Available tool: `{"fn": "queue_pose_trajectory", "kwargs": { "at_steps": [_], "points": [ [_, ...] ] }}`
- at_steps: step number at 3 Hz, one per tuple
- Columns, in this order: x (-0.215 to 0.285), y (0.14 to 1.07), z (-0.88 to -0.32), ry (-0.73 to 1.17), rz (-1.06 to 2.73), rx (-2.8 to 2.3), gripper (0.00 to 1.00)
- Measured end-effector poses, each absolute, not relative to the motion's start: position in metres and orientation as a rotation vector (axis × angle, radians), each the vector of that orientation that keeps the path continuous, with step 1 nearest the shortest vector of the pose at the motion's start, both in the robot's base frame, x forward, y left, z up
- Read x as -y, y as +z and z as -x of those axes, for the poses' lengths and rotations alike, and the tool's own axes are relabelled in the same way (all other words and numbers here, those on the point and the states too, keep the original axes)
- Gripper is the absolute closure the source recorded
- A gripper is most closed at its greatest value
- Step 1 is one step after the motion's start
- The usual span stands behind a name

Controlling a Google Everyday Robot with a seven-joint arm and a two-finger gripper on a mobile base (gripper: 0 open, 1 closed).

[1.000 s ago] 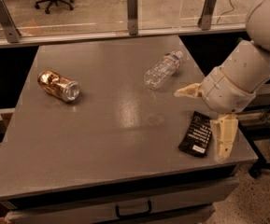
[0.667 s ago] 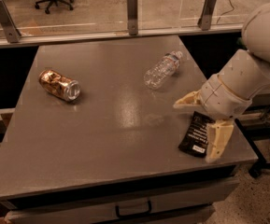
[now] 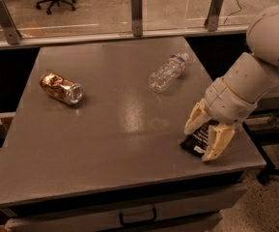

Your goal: Pick rxbar chocolate

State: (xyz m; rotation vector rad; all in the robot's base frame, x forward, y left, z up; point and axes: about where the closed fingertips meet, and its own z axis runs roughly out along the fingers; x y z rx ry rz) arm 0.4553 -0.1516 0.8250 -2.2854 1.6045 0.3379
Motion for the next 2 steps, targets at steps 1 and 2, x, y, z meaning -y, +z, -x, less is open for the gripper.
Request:
{"fn": "queue_pose_trajectory", "kwargs": {
  "at_steps": [1, 2],
  "points": [
    [0.1515, 0.8296, -0.4553, 0.338, 2.285, -1.604, 0.86],
    [0.1513, 0.8298, -0.4553, 0.338, 2.285, -1.604, 1.0]
  ]
}}
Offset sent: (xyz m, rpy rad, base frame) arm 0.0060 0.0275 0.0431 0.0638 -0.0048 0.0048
